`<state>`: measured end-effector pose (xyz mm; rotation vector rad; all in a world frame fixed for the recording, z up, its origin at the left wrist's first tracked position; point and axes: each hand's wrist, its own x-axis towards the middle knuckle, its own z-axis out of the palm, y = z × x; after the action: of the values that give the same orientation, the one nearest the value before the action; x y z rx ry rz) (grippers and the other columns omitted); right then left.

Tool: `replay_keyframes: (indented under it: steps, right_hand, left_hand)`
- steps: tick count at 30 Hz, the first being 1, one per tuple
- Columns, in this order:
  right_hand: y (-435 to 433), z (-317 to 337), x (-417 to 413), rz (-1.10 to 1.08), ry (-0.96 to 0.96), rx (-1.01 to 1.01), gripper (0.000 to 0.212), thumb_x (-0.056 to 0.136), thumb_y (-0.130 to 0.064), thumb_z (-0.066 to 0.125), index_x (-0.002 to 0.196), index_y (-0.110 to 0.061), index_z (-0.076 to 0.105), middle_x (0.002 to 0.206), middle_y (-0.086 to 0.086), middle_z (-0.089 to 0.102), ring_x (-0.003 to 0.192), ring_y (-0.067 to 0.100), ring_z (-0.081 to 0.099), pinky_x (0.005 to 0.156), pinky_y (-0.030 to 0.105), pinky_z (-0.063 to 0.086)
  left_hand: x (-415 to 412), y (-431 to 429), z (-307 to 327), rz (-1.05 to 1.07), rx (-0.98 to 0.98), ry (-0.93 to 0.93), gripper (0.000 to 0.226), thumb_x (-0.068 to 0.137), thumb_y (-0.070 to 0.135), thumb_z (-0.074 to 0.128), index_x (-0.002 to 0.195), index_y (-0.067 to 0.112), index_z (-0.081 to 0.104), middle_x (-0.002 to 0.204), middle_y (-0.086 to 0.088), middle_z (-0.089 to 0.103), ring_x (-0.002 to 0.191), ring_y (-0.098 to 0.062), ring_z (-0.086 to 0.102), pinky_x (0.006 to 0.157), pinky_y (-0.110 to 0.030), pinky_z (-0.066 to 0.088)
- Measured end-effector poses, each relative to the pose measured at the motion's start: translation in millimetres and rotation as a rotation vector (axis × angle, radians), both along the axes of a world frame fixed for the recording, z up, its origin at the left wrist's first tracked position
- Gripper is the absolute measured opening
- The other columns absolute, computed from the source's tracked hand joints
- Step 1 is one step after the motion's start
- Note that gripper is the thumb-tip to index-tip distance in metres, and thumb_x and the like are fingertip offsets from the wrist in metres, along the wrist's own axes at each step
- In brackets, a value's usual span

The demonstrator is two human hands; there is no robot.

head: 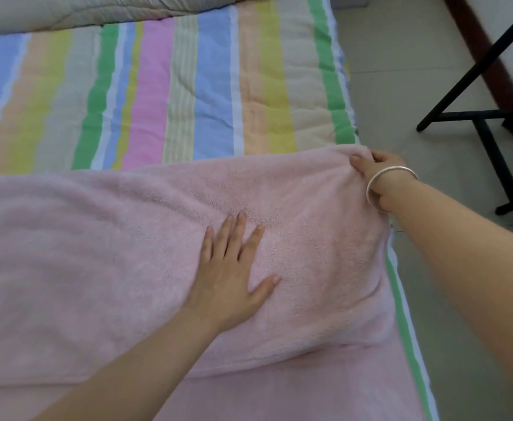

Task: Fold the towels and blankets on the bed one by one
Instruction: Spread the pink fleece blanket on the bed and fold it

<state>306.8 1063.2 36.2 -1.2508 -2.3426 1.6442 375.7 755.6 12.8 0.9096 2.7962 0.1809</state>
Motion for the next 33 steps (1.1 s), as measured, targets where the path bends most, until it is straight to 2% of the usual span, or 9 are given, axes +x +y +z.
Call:
replay_keyframes:
  steps: [3,7,10,15,22,25,27,31,33]
  right_hand:
    - [-4.7,0.7,15.9,0.027,-0.032,0.072,0.036,0.091,-0.031,0.062,0.121,-0.011,0.062,0.105,0.006,0.063,0.09,0.019,0.054,0.08,0.021,0.047]
    - [-17.5,14.1,70.3,0.011,-0.119,0.22,0.061,0.085,-0.037,0.067,0.136,-0.015,0.043,0.124,0.008,0.054,0.114,0.03,0.054,0.104,0.042,0.04]
    - [-60.3,27.2,137.7,0.23,-0.136,0.742,0.066,0.085,-0.036,0.057,0.144,-0.014,0.037,0.149,0.017,0.034,0.137,0.037,0.029,0.112,0.047,0.023]
    - [-141.3,-6.3,237.6,0.737,-0.108,0.969,0.068,0.092,-0.058,0.026,0.151,-0.024,0.027,0.159,0.007,0.023,0.146,0.03,0.016,0.114,0.055,0.009]
    - [-163.1,-6.9,260.2,0.288,-0.263,0.886,0.07,0.084,-0.039,0.043,0.148,-0.017,0.025,0.156,0.018,0.023,0.143,0.04,0.019,0.111,0.059,0.025]
    - [-203.9,-5.9,259.1,0.463,-0.085,0.952,0.065,0.078,-0.01,0.049,0.142,-0.017,0.037,0.149,0.018,0.037,0.137,0.043,0.032,0.105,0.057,0.035]
    - [-225.9,-5.3,257.6,0.582,-0.212,0.994,0.068,0.075,-0.007,0.045,0.142,-0.019,0.037,0.148,0.016,0.04,0.135,0.046,0.032,0.102,0.059,0.038]
    - [-306.3,18.4,244.4,0.559,-0.509,0.84,0.078,0.087,-0.006,0.043,0.154,-0.022,0.006,0.161,0.013,-0.001,0.146,0.04,-0.006,0.118,0.049,0.015]
    - [-374.1,31.5,244.1,0.648,-0.377,0.812,0.084,0.08,-0.011,0.053,0.154,-0.02,0.015,0.161,0.014,0.009,0.147,0.039,0.007,0.117,0.048,0.023]
  left_hand:
    - [2.7,0.6,-2.7,0.008,-0.006,0.01,0.081,0.09,0.069,0.024,0.155,0.02,0.019,0.163,-0.009,0.003,0.15,-0.026,-0.002,0.118,-0.056,0.009]
    - [9.5,1.8,1.9,0.036,-0.024,0.051,0.075,0.095,0.062,0.024,0.155,0.018,0.02,0.162,-0.014,0.005,0.15,-0.029,0.003,0.117,-0.057,0.015]
    - [30.9,10.4,14.3,0.012,0.042,0.111,0.066,0.096,0.041,0.037,0.155,0.017,0.02,0.162,-0.016,0.007,0.149,-0.03,0.011,0.115,-0.056,0.02]
    - [86.3,10.6,24.0,-0.036,0.121,0.066,0.065,0.095,0.029,0.034,0.155,0.013,0.016,0.163,-0.011,0.004,0.15,-0.025,0.008,0.117,-0.052,0.02]
    - [115.8,-64.0,19.7,-0.049,-0.004,0.061,0.065,0.096,0.033,0.038,0.154,0.009,0.02,0.162,-0.011,0.01,0.15,-0.023,0.008,0.117,-0.053,0.02]
    - [116.2,-121.4,22.4,0.036,-0.09,0.069,0.065,0.097,0.037,0.034,0.154,0.01,0.019,0.162,-0.011,0.008,0.15,-0.024,0.007,0.118,-0.053,0.017]
    - [115.8,-159.8,24.5,0.111,-0.143,0.07,0.065,0.097,0.04,0.03,0.154,0.012,0.02,0.162,-0.013,0.009,0.15,-0.025,0.009,0.118,-0.054,0.016]
    - [116.5,-249.5,24.0,0.528,-0.243,0.008,0.065,0.097,0.046,0.029,0.155,0.02,0.013,0.162,-0.012,0.01,0.15,-0.028,0.009,0.117,-0.057,0.01]
    - [118.3,-293.5,21.6,0.773,-0.207,-0.084,0.066,0.099,0.05,0.023,0.156,0.025,0.004,0.163,-0.009,-0.001,0.15,-0.026,-0.002,0.118,-0.055,0.006]
